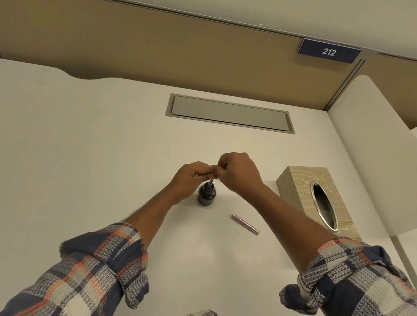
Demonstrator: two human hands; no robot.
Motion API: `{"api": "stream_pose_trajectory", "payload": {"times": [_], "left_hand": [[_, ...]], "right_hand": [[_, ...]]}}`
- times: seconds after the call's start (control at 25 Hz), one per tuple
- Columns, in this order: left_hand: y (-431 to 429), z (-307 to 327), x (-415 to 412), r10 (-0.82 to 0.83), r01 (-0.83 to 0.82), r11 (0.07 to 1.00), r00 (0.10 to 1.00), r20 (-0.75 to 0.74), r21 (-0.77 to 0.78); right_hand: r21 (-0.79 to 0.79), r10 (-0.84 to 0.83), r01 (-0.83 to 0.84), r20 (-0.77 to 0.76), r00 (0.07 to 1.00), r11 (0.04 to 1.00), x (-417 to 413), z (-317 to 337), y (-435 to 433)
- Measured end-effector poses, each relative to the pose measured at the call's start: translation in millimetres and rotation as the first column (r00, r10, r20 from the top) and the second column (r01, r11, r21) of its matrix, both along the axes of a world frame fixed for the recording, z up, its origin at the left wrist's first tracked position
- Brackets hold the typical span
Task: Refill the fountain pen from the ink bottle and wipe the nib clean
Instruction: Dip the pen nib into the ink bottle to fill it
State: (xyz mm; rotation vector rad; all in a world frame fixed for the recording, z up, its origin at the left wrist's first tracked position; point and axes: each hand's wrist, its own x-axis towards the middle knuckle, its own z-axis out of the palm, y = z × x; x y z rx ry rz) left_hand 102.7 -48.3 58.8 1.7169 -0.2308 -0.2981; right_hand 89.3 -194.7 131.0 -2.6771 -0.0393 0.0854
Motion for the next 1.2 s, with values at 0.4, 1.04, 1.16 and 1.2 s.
{"api": "stream_pose_trajectory", "payload": {"times": [0.4, 1.04, 1.16, 1.2], "left_hand": [[-0.4, -0.8, 1.4, 0.034, -0.034, 0.999, 0.999, 0.000, 0.014], [-2.4, 1.7, -0.8, 0.029, -0.029, 1.000, 1.000, -0.003, -0.003], [-3.4, 3.3, -1.5, 0.033, -0.033, 0.999, 0.999, 0.008, 0.013], [-3.7, 3.7, -1.8, 0.031, -0.032, 0.999, 0.999, 0.011, 0.018]], "right_hand": [[0.034, 0.008, -0.008, 0.023, 1.000, 0.999, -3.0, 0.5, 0.9], [0.064, -0.002, 0.000, 0.024, 1.000, 0.998, -6.4, 3.3, -1.4], [0.028, -0.008, 0.007, 0.035, 0.999, 1.000, -6.5, 4.7, -0.1], [0.018, -0.011, 0.011, 0.035, 0.999, 1.000, -6.5, 5.0, 0.0]]}}
